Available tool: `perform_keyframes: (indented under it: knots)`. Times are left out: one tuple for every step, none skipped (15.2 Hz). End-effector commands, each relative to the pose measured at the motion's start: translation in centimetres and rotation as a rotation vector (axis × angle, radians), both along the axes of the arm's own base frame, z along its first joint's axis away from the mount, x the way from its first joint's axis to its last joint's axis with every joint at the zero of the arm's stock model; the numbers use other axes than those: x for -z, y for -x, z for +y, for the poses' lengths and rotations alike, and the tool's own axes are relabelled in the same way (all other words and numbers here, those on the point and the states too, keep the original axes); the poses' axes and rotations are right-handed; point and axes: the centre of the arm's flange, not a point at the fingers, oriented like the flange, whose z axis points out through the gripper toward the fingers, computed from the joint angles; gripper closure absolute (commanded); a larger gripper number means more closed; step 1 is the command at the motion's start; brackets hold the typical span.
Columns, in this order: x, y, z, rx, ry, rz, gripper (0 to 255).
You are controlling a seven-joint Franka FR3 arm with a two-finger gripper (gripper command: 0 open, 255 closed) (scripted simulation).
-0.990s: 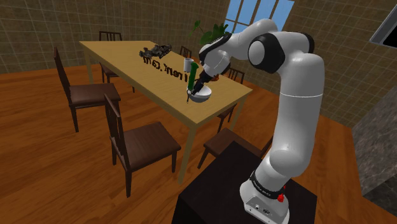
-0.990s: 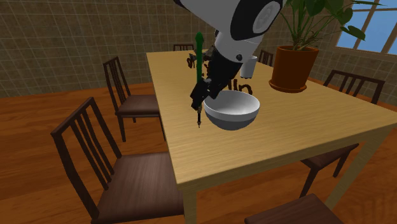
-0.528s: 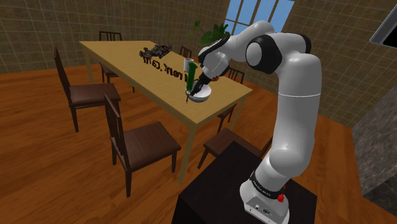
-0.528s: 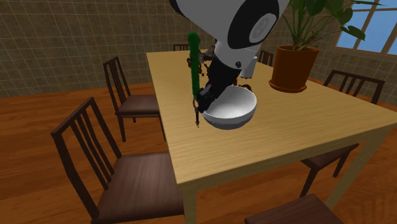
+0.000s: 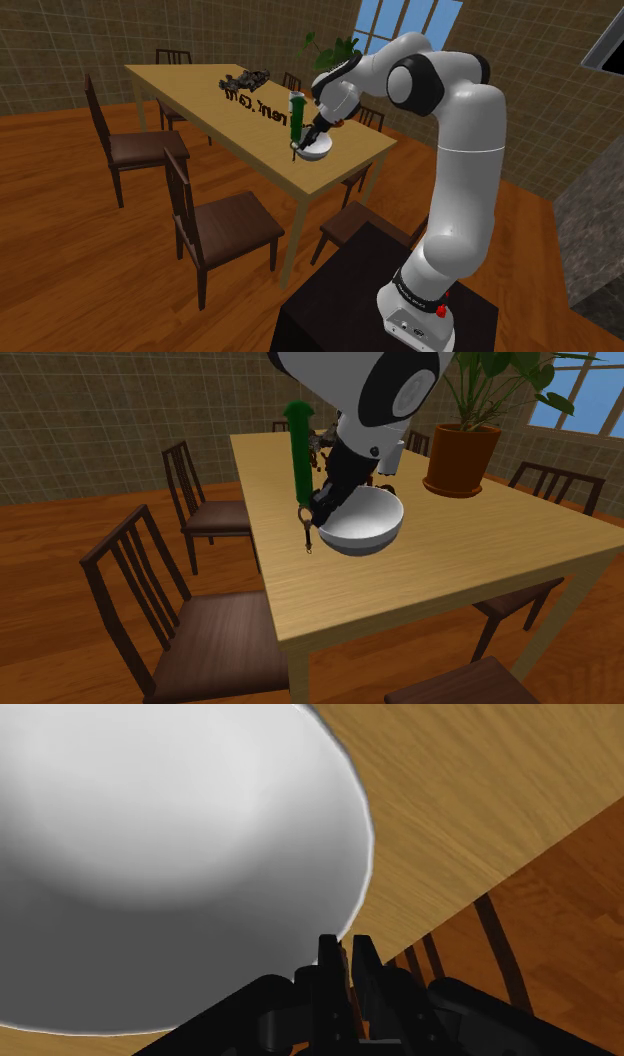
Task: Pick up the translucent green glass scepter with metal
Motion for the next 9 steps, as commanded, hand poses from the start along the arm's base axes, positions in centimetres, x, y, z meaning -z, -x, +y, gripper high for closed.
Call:
perform_keyframes:
  knots:
    - [-0.8, 0.0, 0.0, 0.000, 0.000, 0.001, 255]
    - [-1.3, 0.0, 0.0, 0.000, 0.000, 0.001, 255]
    - [-1.8, 0.0, 0.0, 0.000, 0.000, 0.001, 255]
    - [-2.4, 0.0, 0.0, 0.000, 0.000, 0.001, 255]
    - [-2.9, 0.0, 0.0, 0.000, 0.000, 0.001, 255]
    - [-3.4, 0.0, 0.0, 0.000, 0.000, 0.001, 255]
    - [-3.9, 0.0, 0.0, 0.000, 0.000, 0.001, 255]
    - [-4.5, 0.0, 0.0, 0.000, 0.000, 0.001, 255]
    - [-5.0, 0.0, 0.0, 0.000, 0.000, 0.001, 255]
